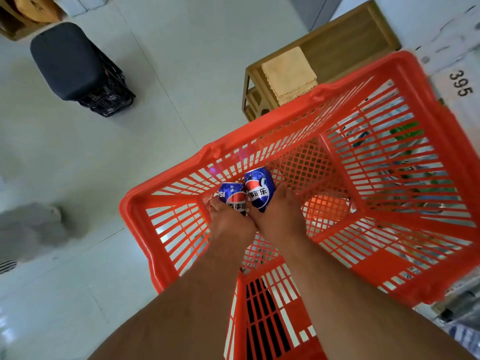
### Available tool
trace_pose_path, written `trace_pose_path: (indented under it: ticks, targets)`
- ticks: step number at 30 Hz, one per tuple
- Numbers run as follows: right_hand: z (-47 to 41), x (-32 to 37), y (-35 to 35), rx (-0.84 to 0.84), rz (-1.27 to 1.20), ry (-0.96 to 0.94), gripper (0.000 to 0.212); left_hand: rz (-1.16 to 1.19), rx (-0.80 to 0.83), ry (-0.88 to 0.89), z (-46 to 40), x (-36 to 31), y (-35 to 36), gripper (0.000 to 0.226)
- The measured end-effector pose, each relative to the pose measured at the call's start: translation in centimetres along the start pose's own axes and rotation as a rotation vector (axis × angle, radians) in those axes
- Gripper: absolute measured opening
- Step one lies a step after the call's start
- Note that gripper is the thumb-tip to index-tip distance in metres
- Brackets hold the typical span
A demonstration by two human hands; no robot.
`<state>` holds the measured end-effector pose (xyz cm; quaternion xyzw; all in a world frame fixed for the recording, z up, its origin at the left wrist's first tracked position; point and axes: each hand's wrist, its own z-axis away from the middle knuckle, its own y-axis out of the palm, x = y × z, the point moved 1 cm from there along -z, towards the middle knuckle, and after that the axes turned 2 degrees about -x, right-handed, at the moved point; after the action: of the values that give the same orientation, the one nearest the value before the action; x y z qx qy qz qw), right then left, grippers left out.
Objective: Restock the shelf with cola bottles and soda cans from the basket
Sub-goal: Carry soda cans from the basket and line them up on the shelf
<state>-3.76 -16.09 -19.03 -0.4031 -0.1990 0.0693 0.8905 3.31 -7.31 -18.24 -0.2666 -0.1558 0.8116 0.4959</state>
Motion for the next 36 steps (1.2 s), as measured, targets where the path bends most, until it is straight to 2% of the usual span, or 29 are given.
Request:
trace_pose_path:
  ticks: [2,4,9,14,16,19,23,27,31,34,36]
  targets:
    - [-0.3,-0.4,-0.1,0.014,0.028,-0.012,0.095,-0.062,0.012,-0.026,-0.3,0.0,0.1,0.110]
    - [-0.7,-0.5,-0.2,0.027,0.035,-0.023,0.094,-0.114,-0.006,-0.041,-0.6,0.0,0.3,0.110]
    - [-1.4,-0.8,0.6,0.034,-0.094,0.046,0.086,-0.097,-0.064,-0.027,-1.2,0.2,0.4,0.083]
    - [-0.6,-1.2,-1.3,0.150,-0.303,0.071,0.031,-0.090,-0.021,0.039,-0.5,0.4,-0.7,0.059]
    - [0.6,-1.3,-2.9,0.153,-0.378,0.095,0.023,-0.098,0.010,0.066,0.7,0.1,-1.7,0.045]
    - [3.2,-0.8,-6.3,0.140,-0.471,0.117,0.016,-0.106,0.034,0.144,3.7,-1.1,-3.9,0.042]
    - [7.5,0.4,-11.8,0.033,-0.569,0.102,0.016,-0.114,0.034,0.259,9.6,-3.6,-8.1,0.036]
    - [12.5,1.6,-16.5,-0.102,-0.687,0.084,0.022,-0.120,0.029,0.447,14.7,-6.2,-12.0,0.037]
    - [17.5,2.6,-20.2,-0.195,-0.815,0.046,0.038,-0.109,0.053,0.661,19.2,-8.9,-15.5,0.038]
    - [21.5,3.1,-21.6,-0.304,-0.873,0.090,0.058,-0.112,0.117,0.806,22.6,-10.1,-18.0,0.041]
    - [24.6,3.6,-22.2,-0.393,-0.922,0.118,0.058,-0.120,0.168,0.905,24.7,-10.4,-19.3,0.044]
